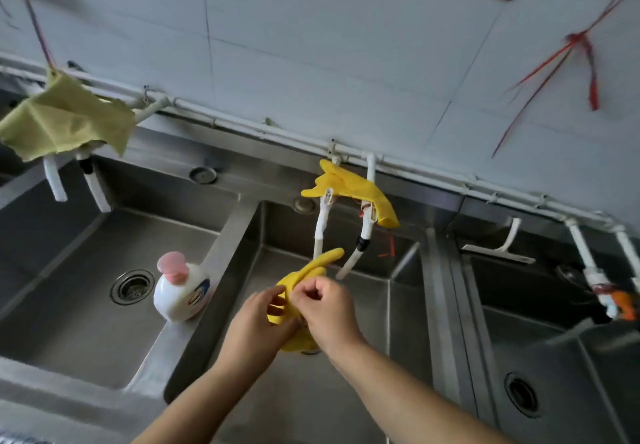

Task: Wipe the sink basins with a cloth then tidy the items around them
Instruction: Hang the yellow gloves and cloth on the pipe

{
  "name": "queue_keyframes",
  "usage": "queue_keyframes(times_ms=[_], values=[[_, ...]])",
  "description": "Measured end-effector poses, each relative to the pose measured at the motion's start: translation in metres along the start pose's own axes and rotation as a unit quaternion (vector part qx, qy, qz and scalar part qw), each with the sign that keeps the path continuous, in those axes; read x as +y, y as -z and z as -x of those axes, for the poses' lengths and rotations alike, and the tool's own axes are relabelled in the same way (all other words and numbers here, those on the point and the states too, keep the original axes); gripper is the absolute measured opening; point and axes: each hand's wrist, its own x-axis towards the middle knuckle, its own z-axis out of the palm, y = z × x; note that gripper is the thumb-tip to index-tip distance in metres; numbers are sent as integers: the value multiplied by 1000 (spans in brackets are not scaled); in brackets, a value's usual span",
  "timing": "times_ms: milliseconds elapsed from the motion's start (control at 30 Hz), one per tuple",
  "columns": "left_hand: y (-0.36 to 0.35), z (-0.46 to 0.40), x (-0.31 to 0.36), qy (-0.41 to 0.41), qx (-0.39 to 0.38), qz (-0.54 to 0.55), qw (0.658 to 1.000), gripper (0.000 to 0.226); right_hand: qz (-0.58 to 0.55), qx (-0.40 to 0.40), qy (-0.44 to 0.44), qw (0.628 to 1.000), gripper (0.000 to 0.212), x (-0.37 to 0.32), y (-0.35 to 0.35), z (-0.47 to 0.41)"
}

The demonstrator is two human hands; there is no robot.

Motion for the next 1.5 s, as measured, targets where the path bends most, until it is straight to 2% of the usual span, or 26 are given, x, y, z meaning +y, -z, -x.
queue_keyframes(times_ms=[67, 133, 233, 300, 400, 467, 533, 600, 733, 800, 833, 900, 1000, 1133, 1200, 1267, 1367, 1500], values=[[-3, -11, 18, -2, 7, 22, 1000, 31, 26, -42, 27, 998, 9, -10, 16, -14], [-6, -21, 35, 26, 2, 99, 995, 15, 44, -93, 46, 994, 14, -19, 33, -26], [-10, -36, 52, 56, 21, 155, 986, 4, 97, -128, 101, 982, 19, -32, 54, -46], [-12, -47, 56, 80, 35, 154, 984, 5, 151, -84, 157, 972, 20, -40, 69, -68], [-12, -61, 59, 126, 48, 175, 975, 10, 176, 46, 219, 959, 18, -51, 96, -119], [-10, -68, 59, 137, 61, 172, 974, 15, 191, 91, 194, 958, 21, -53, 111, -164], [-8, -72, 55, 140, 94, 147, 975, 19, 250, 97, 161, 950, 24, -49, 122, -210], [-7, -74, 49, 146, 130, 112, 974, 14, 341, 88, 148, 924, 29, -42, 127, -246], [-6, -77, 34, 174, 161, 56, 970, 23, 557, 20, 108, 823, 39, -34, 117, -286], [-4, -78, 28, 179, 171, 58, 967, 24, 615, -12, 77, 785, 40, -35, 108, -292], [-3, -78, 27, 176, 172, 61, 967, 25, 625, -16, 67, 777, 40, -35, 106, -295], [-1, -75, 29, 172, 167, 62, 969, 23, 603, 2, 58, 796, 43, -37, 104, -298], [3, -70, 36, 157, 177, 72, 969, 29, 513, 38, 106, 851, 36, -44, 107, -293], [6, -60, 45, 136, 181, 77, 971, 26, 395, 24, 186, 899, 17, -69, 113, -259], [10, -54, 56, 122, 183, 104, 970, 28, 357, 12, 214, 909, 9, -85, 117, -230], [14, -47, 65, 116, 180, 125, 969, 33, 356, 29, 253, 899, 10, -98, 120, -196], [18, -37, 72, 102, 167, 162, 967, 20, 382, 82, 328, 860, 6, -104, 119, -139], [19, -13, 78, 70, 140, 205, 966, 15, 429, 97, 351, 826, 10, -85, 93, -67]])
